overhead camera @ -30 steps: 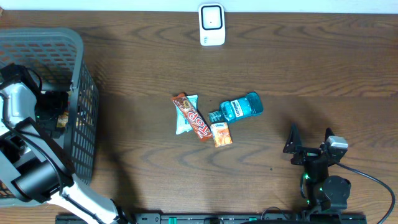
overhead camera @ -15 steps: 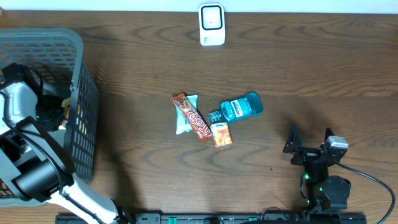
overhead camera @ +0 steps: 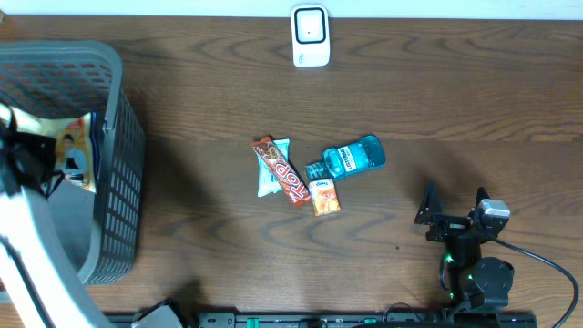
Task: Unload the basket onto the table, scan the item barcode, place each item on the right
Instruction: 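Reach into the basket and grasp the yellow snack bag with left gripper, then carry the snack bag out and drop it in front of the items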
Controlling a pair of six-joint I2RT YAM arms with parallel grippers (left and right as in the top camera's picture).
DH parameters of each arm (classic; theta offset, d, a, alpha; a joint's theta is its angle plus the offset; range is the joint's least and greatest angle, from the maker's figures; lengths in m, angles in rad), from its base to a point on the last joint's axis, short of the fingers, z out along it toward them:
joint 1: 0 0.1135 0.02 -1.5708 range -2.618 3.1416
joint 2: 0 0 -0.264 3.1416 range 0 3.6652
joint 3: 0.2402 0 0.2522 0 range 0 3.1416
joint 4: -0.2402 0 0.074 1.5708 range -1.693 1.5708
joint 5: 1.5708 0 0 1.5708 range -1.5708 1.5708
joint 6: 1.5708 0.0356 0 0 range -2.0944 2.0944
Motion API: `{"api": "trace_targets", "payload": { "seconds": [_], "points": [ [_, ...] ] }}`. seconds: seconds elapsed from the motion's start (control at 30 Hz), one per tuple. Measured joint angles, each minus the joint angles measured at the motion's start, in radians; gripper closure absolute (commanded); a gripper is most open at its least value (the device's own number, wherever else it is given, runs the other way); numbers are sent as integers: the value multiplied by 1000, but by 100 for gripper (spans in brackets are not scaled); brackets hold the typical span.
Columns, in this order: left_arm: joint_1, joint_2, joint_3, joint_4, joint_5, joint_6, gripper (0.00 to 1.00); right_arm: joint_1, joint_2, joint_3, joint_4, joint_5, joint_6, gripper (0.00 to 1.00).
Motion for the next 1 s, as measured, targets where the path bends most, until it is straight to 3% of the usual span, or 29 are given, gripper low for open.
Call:
{"api": "trace_targets", "payload": {
  "seconds": [0.27,0.5,0.63,0.8,1.0],
  "points": [
    [-40,-255,2,-8,177,19,93,0,0,0,0,0,0,1],
    [-338,-332,2,-6,292,82,93,0,0,0,0,0,0,1],
    [-597,-303,-11,3,283,135,93,0,0,0,0,0,0,1],
    [-845,-188,-87,24,166,122,93,0,0,0,0,0,0,1],
    [-1017,39,-176,116,88,56,93,0,0,0,0,0,0,1]
  ]
}}
